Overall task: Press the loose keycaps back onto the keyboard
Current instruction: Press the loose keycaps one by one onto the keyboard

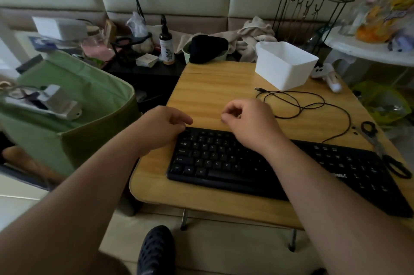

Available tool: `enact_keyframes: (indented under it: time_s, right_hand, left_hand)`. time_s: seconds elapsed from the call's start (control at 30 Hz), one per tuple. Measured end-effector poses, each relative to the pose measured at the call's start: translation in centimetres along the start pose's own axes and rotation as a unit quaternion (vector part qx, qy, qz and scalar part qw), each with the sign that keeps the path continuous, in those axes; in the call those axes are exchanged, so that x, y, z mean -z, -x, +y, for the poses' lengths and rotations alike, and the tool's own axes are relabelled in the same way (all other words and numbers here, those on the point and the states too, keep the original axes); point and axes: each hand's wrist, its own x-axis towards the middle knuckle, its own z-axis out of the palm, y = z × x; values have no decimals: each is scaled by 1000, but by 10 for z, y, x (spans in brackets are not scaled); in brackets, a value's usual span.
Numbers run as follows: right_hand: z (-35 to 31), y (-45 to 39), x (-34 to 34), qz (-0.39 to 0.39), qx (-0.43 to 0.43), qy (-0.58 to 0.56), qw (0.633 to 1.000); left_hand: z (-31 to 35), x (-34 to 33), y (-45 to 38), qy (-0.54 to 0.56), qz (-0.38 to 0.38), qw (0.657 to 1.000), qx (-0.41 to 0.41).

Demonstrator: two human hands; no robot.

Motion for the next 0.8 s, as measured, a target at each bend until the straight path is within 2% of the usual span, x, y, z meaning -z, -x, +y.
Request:
enact_keyframes:
  time_s: [0.1, 0.17, 0.3, 0.43, 0.5, 0.63, 0.8]
  right_hand:
    - [16, -13, 19, 89, -71, -55, 992]
    - [26, -16, 27, 116, -112, -77, 984]
    - [41, -11, 29, 108, -132, -51, 984]
    - [41, -7, 26, 80, -109, -25, 990]
    - [40, -4, 23, 66, -93, -10, 993]
    - [39, 2, 21, 55, -75, 2, 996]
    - [42, 10, 33, 46, -66, 5, 997]
  left_hand:
    - [-1, 0, -3, -13, 34, 999, -5]
    - [3, -2, -8, -14, 50, 999, -10]
    - [21, -11, -24, -55, 74, 995, -30]
    - [50, -37, -47, -106, 27, 992, -70]
    - [62, -55, -61, -150, 27, 985, -84]
    - [69, -82, -86, -214, 59, 973, -69]
    - [75, -82, -85, -220, 75, 970, -67]
